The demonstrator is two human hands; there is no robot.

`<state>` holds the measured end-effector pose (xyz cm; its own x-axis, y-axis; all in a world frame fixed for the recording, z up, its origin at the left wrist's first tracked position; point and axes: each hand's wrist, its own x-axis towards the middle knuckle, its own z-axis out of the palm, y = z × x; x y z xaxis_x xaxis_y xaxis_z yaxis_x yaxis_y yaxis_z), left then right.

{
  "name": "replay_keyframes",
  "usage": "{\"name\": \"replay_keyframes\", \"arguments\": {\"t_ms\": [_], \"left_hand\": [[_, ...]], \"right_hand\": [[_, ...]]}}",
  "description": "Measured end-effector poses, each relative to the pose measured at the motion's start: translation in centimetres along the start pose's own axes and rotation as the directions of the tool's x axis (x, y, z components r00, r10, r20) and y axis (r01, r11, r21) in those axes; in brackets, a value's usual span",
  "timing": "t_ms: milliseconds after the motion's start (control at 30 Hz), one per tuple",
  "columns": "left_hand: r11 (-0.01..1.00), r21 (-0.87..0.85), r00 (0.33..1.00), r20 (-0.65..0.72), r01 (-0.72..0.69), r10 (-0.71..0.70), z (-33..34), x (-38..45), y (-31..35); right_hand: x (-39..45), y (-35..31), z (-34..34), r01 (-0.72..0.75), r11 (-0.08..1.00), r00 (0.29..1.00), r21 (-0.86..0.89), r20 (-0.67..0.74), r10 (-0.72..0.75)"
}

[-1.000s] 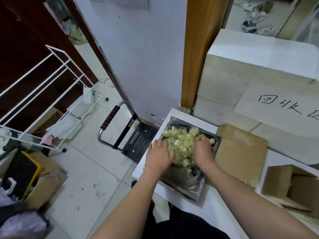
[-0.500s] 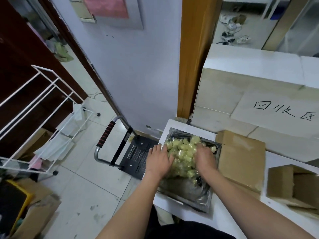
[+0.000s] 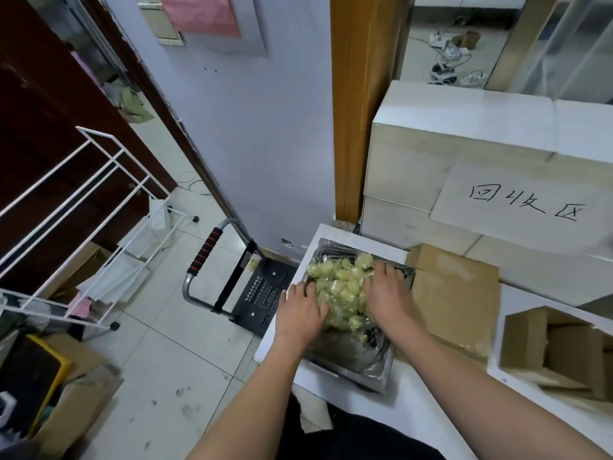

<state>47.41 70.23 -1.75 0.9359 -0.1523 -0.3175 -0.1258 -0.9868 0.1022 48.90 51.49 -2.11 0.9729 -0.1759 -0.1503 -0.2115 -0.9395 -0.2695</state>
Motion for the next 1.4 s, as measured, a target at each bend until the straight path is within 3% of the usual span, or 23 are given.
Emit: {"name": "replay_keyframes", "arguments": {"t_ms": [200, 333, 633, 933, 1200, 1400], "left_hand": [[1.0, 0.028, 1.0, 0.002, -0.013, 0.013, 0.2, -0.8, 1.1], [0.997, 0.046, 0.998, -0.018, -0.058, 0.059, 0.0, -1.3, 2.7], [0.968, 0.036, 0.968, -0.037, -0.248, 0.249, -1.5, -3.8, 8.7], [0.895, 0.017, 0.895, 0.033, -0.445, 0.444, 1.5, -12.1, 16.9], [0.815, 0.133, 0.826, 0.068, -0.564, 0.56, 2.7, -18.1, 26.4], [0.775, 0.157, 0.79, 0.077, -0.613, 0.609, 5.2, -22.2, 37.3]], "right_hand": [[-2.3, 1.2, -1.5, 0.078, 0.991, 0.985, -0.109, 0.159, -0.06], [-4.1, 2.0, -2.6, 0.055, 0.996, 0.976, -0.074, 0.215, -0.038], [-10.7, 5.4, -6.3, -0.047, 0.98, 0.981, -0.193, 0.178, 0.082], [-20.6, 12.0, -9.8, -0.191, 0.948, 0.955, -0.256, 0.176, 0.24], [-28.2, 20.7, -11.7, -0.313, 0.929, 0.932, -0.199, 0.125, 0.341], [-32.5, 30.7, -13.2, -0.336, 0.928, 0.934, -0.161, 0.07, 0.35]]}}
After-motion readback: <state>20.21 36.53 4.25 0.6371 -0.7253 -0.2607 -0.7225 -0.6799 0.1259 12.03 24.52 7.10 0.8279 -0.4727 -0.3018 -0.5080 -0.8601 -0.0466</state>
